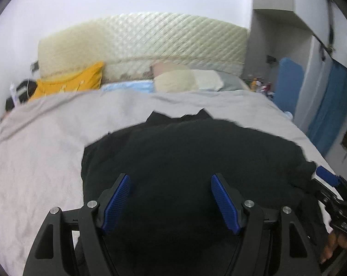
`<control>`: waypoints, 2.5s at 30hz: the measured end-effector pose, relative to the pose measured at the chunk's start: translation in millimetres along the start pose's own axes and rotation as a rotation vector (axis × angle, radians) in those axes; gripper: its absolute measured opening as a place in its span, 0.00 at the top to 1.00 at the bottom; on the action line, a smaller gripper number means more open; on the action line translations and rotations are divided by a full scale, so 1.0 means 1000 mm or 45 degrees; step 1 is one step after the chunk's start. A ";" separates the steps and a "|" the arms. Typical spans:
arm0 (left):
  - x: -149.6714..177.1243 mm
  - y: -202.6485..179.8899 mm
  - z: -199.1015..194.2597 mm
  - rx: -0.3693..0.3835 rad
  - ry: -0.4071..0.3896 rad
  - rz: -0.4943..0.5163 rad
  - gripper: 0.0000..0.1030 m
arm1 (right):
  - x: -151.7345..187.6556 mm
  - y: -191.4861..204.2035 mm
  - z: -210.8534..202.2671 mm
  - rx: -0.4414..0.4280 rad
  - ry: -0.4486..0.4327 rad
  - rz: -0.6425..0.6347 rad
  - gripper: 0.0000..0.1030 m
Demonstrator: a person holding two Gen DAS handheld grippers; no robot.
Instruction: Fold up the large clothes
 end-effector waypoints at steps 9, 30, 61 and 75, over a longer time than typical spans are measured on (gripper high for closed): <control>0.015 0.010 0.059 -0.036 -0.037 0.085 0.23 | 0.018 -0.005 0.093 0.080 0.046 -0.173 0.09; 0.040 0.015 0.082 -0.085 -0.014 0.042 0.19 | 0.034 -0.014 0.127 0.041 0.113 -0.175 0.03; 0.088 0.007 -0.206 -0.016 -0.143 -0.099 0.19 | 0.037 0.053 -0.177 -0.016 -0.050 -0.136 0.00; 0.116 0.011 -0.212 -0.004 -0.092 -0.159 0.19 | 0.047 0.035 -0.193 0.000 0.012 -0.097 0.00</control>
Point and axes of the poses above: each gripper's, at about its wrist camera, not at the fingertips, and z roughly the way its jaws point, y to its left, x to its underside, the point moved 5 cm from there along z, roughly the way its jaws point, and after that the axes turned 11 degrees about -y, right-handed, at the moved point
